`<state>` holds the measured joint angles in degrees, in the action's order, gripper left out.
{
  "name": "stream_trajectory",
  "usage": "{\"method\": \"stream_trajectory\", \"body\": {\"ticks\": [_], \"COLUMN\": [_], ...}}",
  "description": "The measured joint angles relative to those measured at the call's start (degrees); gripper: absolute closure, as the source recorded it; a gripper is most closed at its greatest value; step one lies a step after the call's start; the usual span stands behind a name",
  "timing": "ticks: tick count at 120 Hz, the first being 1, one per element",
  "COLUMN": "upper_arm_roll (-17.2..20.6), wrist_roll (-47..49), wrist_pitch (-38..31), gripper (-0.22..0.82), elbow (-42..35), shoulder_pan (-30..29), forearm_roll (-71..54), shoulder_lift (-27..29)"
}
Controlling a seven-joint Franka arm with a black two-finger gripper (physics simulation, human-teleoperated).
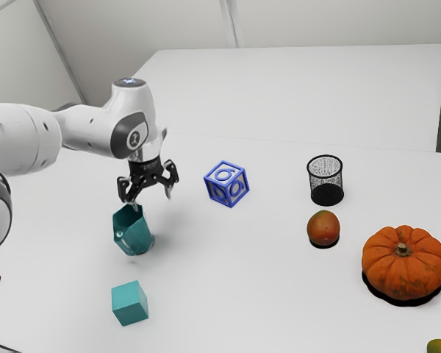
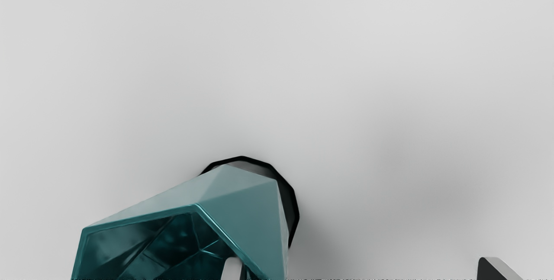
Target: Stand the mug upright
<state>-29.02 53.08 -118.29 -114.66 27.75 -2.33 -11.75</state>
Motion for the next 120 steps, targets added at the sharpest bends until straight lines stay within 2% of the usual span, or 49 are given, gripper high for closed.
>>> {"method": "stream_trajectory", "body": {"ticks": [49, 76, 97, 120], "upper_arm_roll": [0.0, 0.1, 0.2, -0.1], "wrist_roll": [-0.6, -2.6, -9.3, -19.5], "wrist_pitch": [3.2, 5.6, 9.3, 14.2], "gripper": [0.00, 0.00, 0.00, 0.00], "elbow": [3.7, 4.5, 8.4, 16.1], "shoulder_pan": [0.2, 0.2, -0.2, -1.3], "forearm_roll": [-0.3, -1.0, -2.8, -4.7], "shoulder_lift": [1.0, 4.5, 7.8, 10.0]}}
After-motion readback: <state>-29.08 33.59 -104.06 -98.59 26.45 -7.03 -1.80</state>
